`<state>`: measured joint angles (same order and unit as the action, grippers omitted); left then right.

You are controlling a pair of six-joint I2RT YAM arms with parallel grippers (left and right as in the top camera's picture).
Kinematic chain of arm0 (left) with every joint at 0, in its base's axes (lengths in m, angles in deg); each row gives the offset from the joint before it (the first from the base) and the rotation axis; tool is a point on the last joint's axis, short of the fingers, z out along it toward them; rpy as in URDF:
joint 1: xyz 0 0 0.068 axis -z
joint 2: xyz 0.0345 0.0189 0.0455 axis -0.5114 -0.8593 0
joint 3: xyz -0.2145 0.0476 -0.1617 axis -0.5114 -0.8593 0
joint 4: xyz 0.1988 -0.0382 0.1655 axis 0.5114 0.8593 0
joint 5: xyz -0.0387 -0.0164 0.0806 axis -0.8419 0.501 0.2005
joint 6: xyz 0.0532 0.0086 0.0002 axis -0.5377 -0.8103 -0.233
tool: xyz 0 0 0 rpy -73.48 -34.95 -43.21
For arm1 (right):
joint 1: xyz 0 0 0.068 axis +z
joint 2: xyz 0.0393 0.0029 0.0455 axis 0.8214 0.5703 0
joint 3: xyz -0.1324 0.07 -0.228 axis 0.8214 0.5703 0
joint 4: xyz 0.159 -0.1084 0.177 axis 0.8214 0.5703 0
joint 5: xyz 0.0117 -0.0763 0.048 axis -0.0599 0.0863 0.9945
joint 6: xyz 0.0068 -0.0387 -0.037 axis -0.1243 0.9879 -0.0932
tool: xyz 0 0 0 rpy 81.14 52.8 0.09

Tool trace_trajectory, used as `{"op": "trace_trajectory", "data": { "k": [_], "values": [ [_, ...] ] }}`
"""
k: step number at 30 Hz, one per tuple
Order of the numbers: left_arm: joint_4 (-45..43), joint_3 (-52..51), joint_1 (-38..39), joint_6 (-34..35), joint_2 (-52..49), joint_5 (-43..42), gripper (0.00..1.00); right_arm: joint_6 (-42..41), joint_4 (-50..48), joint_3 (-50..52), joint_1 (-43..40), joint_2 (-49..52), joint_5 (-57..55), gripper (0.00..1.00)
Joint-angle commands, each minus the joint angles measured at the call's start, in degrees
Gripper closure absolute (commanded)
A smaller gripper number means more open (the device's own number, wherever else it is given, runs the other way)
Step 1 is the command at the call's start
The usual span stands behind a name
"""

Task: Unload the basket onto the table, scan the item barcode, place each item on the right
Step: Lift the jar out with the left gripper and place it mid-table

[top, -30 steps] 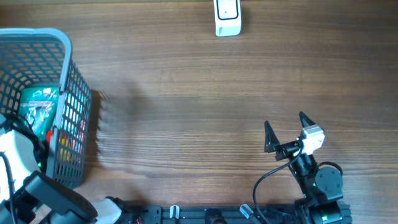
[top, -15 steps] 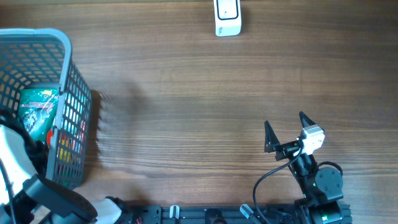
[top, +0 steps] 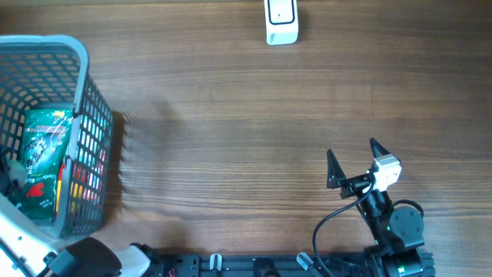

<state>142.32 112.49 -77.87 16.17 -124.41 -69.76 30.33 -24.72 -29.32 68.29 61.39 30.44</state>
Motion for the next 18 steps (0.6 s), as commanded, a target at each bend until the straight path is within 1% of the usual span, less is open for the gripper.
{"op": "trace_trajectory", "data": {
  "k": [1, 3, 6, 8, 9, 11, 14, 18],
  "values": [
    [-0.2, 3.9, 1.5, -2.6, 3.9, -9.3, 0.43, 0.6, -0.1, 0.1, 0.2, -0.2, 0.0, 0.0],
    [-1.4, 6.1, 5.9, -2.7, 5.2, -9.3, 0.43, 0.7, -0.1, 0.1, 0.2, -0.2, 0.0, 0.0],
    [-5.6, 9.8, 17.4, -2.4, 6.9, -9.2, 0.43, 0.7, -0.1, 0.1, 0.2, -0.2, 0.0, 0.0],
    [-7.5, 10.9, 26.3, -2.4, 7.1, -9.2, 0.45, 0.7, -0.1, 0.1, 0.2, -0.2, 0.0, 0.0],
    [-8.6, 10.9, 29.3, -2.5, 7.1, -9.2, 0.45, 0.6, -0.1, 0.1, 0.2, -0.2, 0.0, 0.0],
    [-11.2, 10.9, 36.5, -2.5, 7.1, -7.0, 0.45, 0.7, -0.1, 0.1, 0.2, -0.2, 0.0, 0.0],
    [-14.8, 10.9, 48.4, -2.4, 7.0, -1.2, 0.44, 0.6, -0.1, 0.1, 0.2, -0.2, 0.0, 0.0],
    [-15.3, 10.8, 60.2, -2.5, 5.4, 3.5, 0.45, 0.6, -0.1, 0.1, 0.2, -0.2, 0.0, 0.0]
  ]
}}
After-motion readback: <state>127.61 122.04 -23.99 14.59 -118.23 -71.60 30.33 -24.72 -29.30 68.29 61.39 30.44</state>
